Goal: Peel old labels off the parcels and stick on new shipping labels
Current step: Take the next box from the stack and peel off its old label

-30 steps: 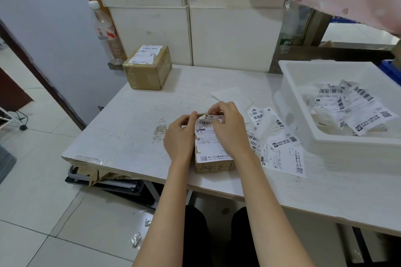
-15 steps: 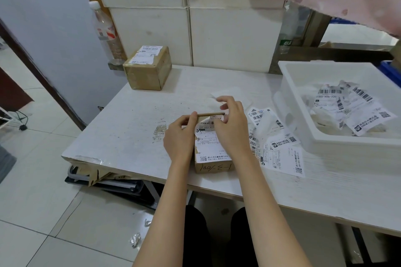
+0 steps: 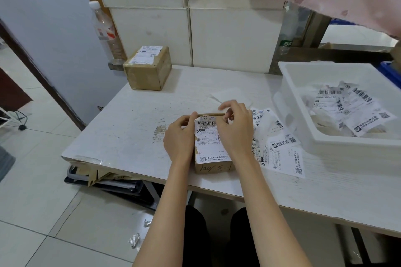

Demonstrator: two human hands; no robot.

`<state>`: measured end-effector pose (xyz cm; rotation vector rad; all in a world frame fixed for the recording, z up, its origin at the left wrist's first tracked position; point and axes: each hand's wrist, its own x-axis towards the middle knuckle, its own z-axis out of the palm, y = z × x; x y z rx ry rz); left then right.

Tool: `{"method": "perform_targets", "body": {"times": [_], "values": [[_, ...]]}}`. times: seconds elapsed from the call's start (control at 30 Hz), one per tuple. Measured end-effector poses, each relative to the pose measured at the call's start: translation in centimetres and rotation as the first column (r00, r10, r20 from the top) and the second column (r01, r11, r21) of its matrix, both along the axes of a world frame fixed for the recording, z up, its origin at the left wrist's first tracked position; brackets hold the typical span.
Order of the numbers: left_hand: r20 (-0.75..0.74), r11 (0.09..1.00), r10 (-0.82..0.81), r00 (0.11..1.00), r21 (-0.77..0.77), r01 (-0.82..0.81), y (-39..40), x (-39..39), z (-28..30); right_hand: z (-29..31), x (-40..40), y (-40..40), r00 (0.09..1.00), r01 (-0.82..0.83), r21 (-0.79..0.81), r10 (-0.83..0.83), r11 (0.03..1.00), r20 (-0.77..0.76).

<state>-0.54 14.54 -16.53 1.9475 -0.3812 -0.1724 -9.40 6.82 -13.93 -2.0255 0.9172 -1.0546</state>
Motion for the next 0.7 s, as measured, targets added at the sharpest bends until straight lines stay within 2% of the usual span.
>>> {"method": "perform_targets", "body": {"times": [0.13, 0.2, 0.37, 0.53, 0.7], "values": [[-0.007, 1.000, -0.007, 1.000, 0.004, 0.007, 0.00, -0.01, 0.12, -0.51, 0.13, -0.02, 0.986, 0.108, 0.019, -0.104, 0.994, -0.128], [-0.007, 1.000, -0.005, 1.000, 0.005, 0.005, -0.02, -0.05, 0.18, -0.70, 0.17, -0.01, 0.986, 0.101, 0.020, -0.098, 0.995, -0.137], [-0.009, 1.000, -0.001, 1.000, 0.001, 0.001, -0.02, -0.10, 0.16, -0.09, 0.15, 0.36, 0.996, 0.030, -0.047, -0.033, 0.998, -0.079], [-0.006, 1.000, 0.000, 1.000, 0.005, 0.000, -0.01, -0.03, 0.12, 0.20, -0.06, 0.69, 1.000, -0.004, 0.012, 0.004, 1.000, 0.024], [-0.010, 1.000, -0.002, 1.000, 0.009, 0.002, -0.02, 0.04, 0.13, -0.40, -0.03, 0.24, 0.985, 0.099, 0.004, -0.098, 0.995, -0.139]]}}
